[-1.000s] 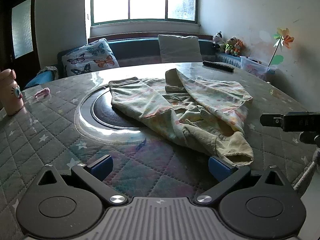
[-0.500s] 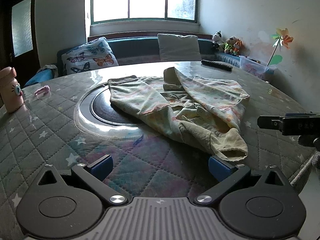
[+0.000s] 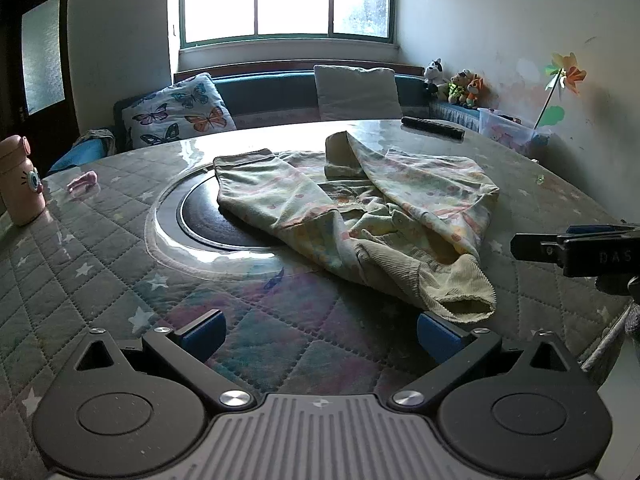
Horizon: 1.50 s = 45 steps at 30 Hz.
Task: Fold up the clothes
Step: 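Move both grippers toward the crumpled pale green shirt on the table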
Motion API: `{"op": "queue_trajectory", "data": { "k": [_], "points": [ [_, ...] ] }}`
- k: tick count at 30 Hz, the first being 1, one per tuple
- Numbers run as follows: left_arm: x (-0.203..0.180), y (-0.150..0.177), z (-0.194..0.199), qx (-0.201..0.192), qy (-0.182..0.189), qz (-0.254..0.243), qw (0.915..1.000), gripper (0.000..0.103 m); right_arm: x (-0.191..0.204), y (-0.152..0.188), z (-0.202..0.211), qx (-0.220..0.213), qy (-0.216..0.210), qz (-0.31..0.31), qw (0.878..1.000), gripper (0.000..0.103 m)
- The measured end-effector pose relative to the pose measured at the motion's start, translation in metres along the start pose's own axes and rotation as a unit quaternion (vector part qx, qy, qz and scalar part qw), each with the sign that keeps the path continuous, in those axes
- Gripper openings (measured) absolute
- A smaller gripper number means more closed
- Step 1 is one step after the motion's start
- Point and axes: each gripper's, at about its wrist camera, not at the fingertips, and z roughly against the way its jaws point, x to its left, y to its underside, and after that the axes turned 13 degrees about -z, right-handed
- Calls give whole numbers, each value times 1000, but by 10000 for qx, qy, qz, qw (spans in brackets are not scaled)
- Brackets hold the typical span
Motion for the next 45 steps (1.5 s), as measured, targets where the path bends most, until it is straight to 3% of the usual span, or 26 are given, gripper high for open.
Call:
{"op": "queue_trajectory", "data": {
  "k": [45],
  "points": [
    [11, -19, -27, 202, -78, -147, 9997, 103, 20, -6, -29, 321, -162, 452, 9983, 102]
  ]
}}
